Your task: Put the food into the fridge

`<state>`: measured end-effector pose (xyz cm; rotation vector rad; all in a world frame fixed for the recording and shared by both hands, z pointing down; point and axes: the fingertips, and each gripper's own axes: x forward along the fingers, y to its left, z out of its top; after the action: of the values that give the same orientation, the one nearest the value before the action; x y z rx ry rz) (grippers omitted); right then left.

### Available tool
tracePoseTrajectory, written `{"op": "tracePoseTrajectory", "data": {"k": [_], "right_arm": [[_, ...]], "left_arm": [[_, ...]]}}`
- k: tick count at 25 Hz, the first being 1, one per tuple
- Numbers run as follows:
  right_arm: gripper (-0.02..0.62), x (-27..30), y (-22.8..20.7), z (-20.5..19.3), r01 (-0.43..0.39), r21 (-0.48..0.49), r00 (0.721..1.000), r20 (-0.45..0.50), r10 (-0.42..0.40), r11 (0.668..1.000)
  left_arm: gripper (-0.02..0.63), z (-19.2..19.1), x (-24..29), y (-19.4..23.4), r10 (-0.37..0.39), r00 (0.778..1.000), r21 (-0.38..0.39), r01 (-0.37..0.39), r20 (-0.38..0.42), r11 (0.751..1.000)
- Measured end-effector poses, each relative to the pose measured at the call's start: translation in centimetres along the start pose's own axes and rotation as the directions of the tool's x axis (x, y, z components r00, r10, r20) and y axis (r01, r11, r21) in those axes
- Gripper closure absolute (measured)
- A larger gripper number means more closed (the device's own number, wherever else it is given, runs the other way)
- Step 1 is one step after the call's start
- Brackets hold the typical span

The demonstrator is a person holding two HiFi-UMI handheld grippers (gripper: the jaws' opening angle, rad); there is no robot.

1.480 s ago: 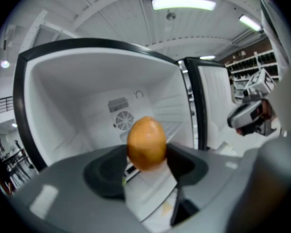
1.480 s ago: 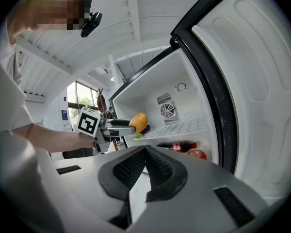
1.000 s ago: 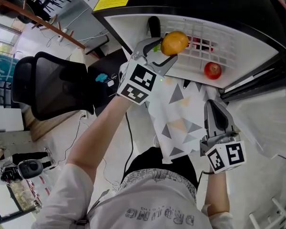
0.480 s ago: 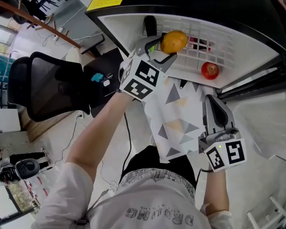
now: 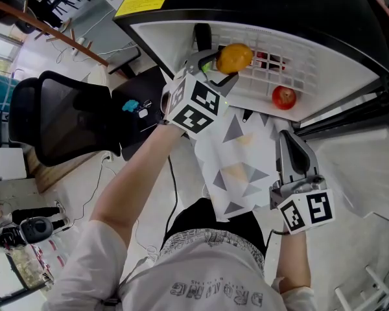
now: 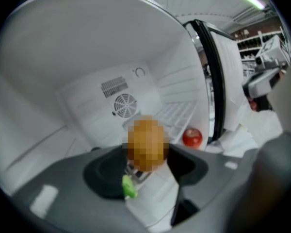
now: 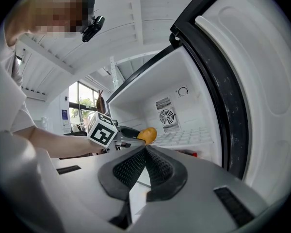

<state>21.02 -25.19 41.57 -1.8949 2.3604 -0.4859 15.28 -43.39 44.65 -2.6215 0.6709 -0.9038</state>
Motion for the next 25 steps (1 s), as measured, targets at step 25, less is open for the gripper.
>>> {"op": "tracePoseTrajectory", "data": {"k": [25], "right_arm": [[0.594, 0.1, -0.33, 0.52, 0.001, -0.004, 1.0, -0.009, -0.001, 1.0]], "left_arm": [[0.324, -0.04, 0.23, -0.23, -0.004, 0.999, 0.053, 0.006, -0.035, 0.999]]}}
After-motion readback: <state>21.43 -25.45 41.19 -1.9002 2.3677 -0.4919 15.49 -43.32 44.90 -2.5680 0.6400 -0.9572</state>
